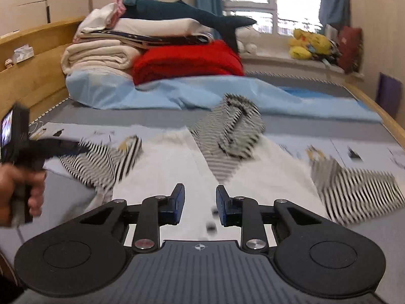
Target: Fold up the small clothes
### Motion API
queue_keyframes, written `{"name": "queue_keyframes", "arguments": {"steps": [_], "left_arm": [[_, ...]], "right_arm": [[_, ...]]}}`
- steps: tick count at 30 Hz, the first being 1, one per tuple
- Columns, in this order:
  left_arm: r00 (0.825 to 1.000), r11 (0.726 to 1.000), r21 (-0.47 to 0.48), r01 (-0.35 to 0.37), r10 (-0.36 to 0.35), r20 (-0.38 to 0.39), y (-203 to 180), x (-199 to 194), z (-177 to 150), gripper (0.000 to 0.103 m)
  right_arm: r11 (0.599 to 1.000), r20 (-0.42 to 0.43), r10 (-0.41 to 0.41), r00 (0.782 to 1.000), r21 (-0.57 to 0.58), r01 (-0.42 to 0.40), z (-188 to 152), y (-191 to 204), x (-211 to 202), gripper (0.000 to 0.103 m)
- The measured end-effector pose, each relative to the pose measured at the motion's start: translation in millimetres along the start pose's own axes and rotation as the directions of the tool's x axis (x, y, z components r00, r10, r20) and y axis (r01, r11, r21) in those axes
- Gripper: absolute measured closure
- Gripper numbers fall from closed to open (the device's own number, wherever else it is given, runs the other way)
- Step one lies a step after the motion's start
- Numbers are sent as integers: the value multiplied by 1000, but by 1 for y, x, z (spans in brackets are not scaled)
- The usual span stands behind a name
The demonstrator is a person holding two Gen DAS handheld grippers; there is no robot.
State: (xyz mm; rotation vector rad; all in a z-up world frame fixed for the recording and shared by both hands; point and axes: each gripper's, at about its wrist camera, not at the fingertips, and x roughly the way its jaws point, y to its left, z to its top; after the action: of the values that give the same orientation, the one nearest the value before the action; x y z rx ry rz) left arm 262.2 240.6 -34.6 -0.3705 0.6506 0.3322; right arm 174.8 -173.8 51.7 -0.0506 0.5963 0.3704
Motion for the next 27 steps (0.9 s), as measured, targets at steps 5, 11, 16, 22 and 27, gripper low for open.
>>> {"name": "queue_keyframes", "arguments": {"steps": [5,11,16,22,27], "left_arm": [[991,977,-166,-133,136,7,77,32,21,68],[983,938,-296,-179,185,-8,137,63,30,65],[984,909,-377,-175,165,-59,154,90,22,51],[978,927,-316,-203,208,-19,132,90,33,102],[990,987,-157,-39,60,129,46,54,61,102]], "right_arm": [[999,-43,50,998,3,-50,17,2,79,74],[989,-154,-3,988,143,25,-14,-2,131,73],[998,-144,35,989,60,-26,-2,7,133,73],[994,-243,19,970,105,7,-15,-8,160,73],[991,-287,-21,958,123,58,-22,-24,164,73]]}}
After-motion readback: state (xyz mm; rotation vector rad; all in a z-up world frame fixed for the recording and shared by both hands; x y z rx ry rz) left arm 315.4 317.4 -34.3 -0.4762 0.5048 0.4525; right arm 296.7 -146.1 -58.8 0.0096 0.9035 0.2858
